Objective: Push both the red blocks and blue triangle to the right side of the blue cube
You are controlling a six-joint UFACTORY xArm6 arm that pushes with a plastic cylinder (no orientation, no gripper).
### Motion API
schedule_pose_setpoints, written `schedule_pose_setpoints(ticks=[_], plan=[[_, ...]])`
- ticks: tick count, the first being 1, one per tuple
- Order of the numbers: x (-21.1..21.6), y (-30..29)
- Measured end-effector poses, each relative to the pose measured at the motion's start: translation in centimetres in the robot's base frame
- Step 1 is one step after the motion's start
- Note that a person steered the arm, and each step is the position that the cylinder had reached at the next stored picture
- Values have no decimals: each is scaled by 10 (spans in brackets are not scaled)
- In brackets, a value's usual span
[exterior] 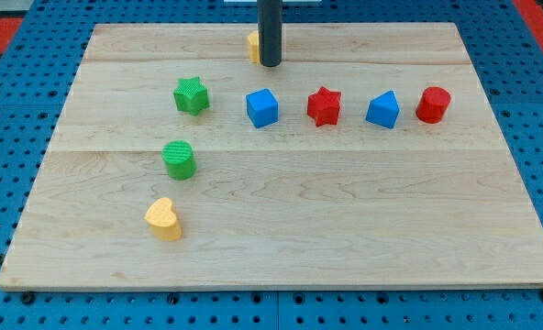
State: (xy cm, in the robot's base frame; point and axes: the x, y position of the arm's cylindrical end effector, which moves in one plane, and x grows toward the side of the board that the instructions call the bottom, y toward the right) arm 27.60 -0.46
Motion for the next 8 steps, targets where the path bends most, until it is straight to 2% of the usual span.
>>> schedule_pose_setpoints(ticks=[2,3,5,8], plan=[[0,-32],[55,-33],[59,-53],[61,-22]])
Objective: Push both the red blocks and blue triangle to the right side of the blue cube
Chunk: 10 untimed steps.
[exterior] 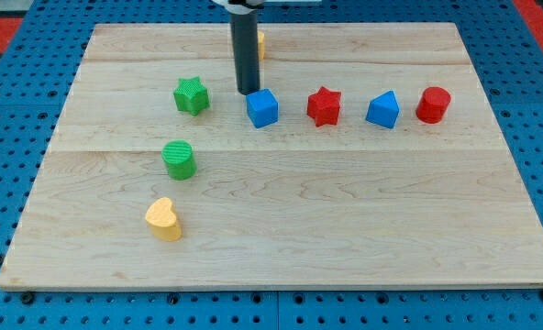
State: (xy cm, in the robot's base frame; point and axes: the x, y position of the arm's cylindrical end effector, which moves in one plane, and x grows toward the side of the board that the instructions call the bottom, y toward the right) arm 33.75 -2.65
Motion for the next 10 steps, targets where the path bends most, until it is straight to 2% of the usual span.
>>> schedule_pose_setpoints(ticks=[2,4,5,6,7,8,9,10], plan=[[6,58],[-8,169],[-13,248],[-2,299],[40,280],[42,219],[1,230],[-8,199]])
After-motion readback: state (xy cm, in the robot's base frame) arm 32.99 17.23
